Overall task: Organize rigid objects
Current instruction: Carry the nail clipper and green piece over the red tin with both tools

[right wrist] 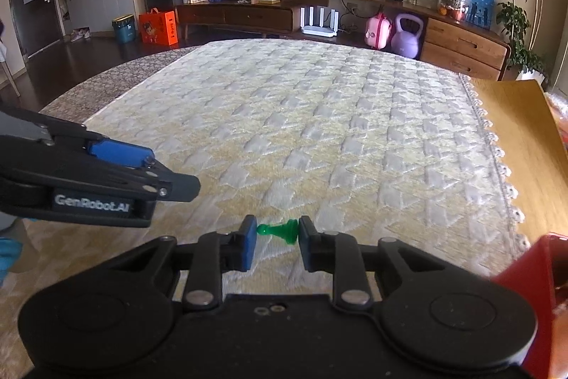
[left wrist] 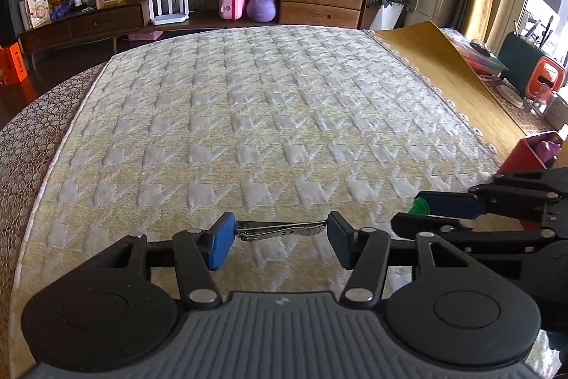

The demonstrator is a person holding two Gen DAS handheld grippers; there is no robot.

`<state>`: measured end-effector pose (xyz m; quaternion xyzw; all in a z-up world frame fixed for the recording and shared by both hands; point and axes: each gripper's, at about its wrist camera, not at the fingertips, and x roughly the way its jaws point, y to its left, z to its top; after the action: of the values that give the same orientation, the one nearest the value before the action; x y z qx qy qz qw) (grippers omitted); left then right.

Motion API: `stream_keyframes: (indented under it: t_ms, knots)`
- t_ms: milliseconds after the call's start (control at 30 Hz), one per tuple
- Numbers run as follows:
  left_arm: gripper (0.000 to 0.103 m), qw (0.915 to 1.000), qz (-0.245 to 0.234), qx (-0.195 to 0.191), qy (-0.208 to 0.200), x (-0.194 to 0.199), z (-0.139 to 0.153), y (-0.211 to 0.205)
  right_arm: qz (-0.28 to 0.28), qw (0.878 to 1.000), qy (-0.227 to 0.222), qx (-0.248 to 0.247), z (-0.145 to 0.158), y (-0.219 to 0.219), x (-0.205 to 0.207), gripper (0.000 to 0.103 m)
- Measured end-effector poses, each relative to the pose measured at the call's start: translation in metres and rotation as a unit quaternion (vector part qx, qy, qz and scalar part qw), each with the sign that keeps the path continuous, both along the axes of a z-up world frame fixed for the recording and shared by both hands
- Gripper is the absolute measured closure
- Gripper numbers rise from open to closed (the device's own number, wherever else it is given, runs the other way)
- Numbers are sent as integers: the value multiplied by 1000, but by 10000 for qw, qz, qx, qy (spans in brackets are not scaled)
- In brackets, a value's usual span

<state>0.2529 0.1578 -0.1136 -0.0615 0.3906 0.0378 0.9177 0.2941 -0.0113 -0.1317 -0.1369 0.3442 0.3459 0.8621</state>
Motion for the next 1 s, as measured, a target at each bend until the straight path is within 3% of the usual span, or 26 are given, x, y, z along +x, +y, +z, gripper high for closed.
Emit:
stream_keyframes:
  t_ms: [567,1000]
  knots:
    - [47,9983,-496,-91,-290,-35,53,-75,-225,9993,-249,136,70,-86,-52,79]
    - [47,9917,-1171,18,-521,-44,82,-160,-723,9957,-470,349,91,-161,-70,79]
